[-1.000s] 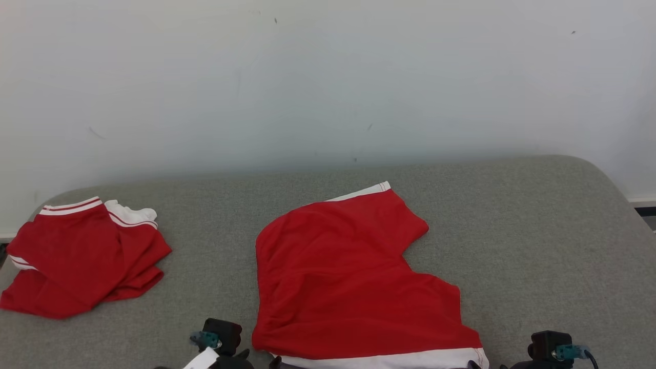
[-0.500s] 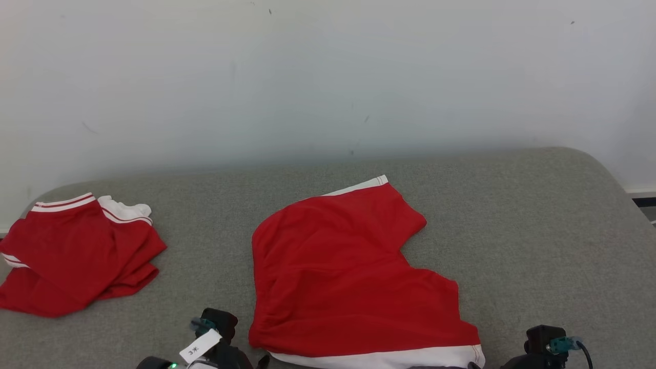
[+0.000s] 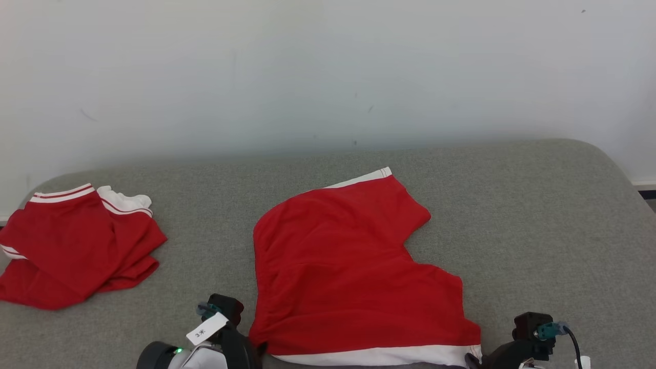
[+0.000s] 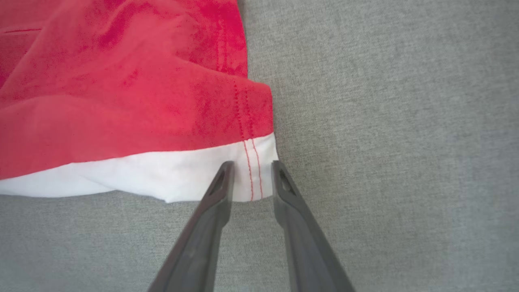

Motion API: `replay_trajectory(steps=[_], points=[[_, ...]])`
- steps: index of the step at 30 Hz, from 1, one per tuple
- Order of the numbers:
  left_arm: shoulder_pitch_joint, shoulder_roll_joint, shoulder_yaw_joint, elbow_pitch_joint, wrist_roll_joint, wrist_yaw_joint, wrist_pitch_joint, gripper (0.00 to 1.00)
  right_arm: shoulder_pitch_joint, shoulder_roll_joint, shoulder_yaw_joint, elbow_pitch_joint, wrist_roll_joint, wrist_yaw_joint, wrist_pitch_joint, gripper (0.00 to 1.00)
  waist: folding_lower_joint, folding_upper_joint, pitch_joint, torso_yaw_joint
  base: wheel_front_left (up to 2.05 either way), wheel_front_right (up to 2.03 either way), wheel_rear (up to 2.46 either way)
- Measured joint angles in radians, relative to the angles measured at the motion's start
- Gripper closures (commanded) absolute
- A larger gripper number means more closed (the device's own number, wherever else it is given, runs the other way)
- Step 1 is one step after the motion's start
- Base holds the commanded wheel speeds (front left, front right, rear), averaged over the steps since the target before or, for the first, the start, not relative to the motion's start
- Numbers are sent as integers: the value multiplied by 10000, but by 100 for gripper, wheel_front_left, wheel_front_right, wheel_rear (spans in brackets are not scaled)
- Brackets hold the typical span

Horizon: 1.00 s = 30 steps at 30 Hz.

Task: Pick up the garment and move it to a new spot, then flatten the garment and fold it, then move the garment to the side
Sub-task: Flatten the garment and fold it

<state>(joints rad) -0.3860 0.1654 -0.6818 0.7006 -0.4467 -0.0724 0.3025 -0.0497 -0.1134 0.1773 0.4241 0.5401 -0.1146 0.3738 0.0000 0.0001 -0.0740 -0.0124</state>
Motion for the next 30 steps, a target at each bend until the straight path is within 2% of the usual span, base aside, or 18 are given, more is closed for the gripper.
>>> replay_trajectory(steps=[2,4,5,7,10,12,14,15,16,17,18,19,30], points=[[0,-35,-40,84,-8,-84,21,45,-10,27,59,56,0,0,63,58,0,0,30,6,0,0,0],[0,-77,-58,159,-38,-92,21,50,-10,42,73,150,10,0,104,67,0,0,57,16,0,0,0],[-5,-86,-71,230,-42,-163,23,51,-11,46,71,240,23,0,142,68,0,0,79,30,0,0,0],[-46,-105,-81,297,-46,-171,21,50,-15,46,69,278,23,0,148,56,0,-1,96,47,0,0,0],[-114,-144,-81,366,-61,-207,19,47,-23,44,65,353,23,0,157,51,0,0,115,71,0,0,0],[-114,-159,-86,451,-77,-249,4,40,-31,42,61,412,23,0,184,50,0,0,123,83,0,0,0],[-114,-161,-90,548,-105,-251,-10,50,-47,40,42,491,25,0,190,60,0,0,129,91,0,0,0],[-113,-161,-94,579,-119,-259,-12,57,-52,44,19,510,44,0,194,71,0,0,132,93,0,0,0],[-113,-167,-102,602,-121,-263,-35,57,-60,44,2,539,56,0,194,71,0,0,134,95,0,0,0],[-113,-176,-104,625,-127,-265,-40,65,-73,46,-6,564,75,0,194,83,0,0,137,97,0,0,0],[-113,-192,-105,650,-138,-268,-42,89,-98,56,-4,589,96,0,201,100,0,0,141,99,0,0,0],[-113,-205,-107,671,-153,-320,-44,100,-147,71,8,614,113,0,228,100,0,0,143,100,0,0,0],[-129,-265,-96,855,-274,-353,-249,100,-233,100,4,646,125,15,128,100,0,0,123,131,0,0,0]])
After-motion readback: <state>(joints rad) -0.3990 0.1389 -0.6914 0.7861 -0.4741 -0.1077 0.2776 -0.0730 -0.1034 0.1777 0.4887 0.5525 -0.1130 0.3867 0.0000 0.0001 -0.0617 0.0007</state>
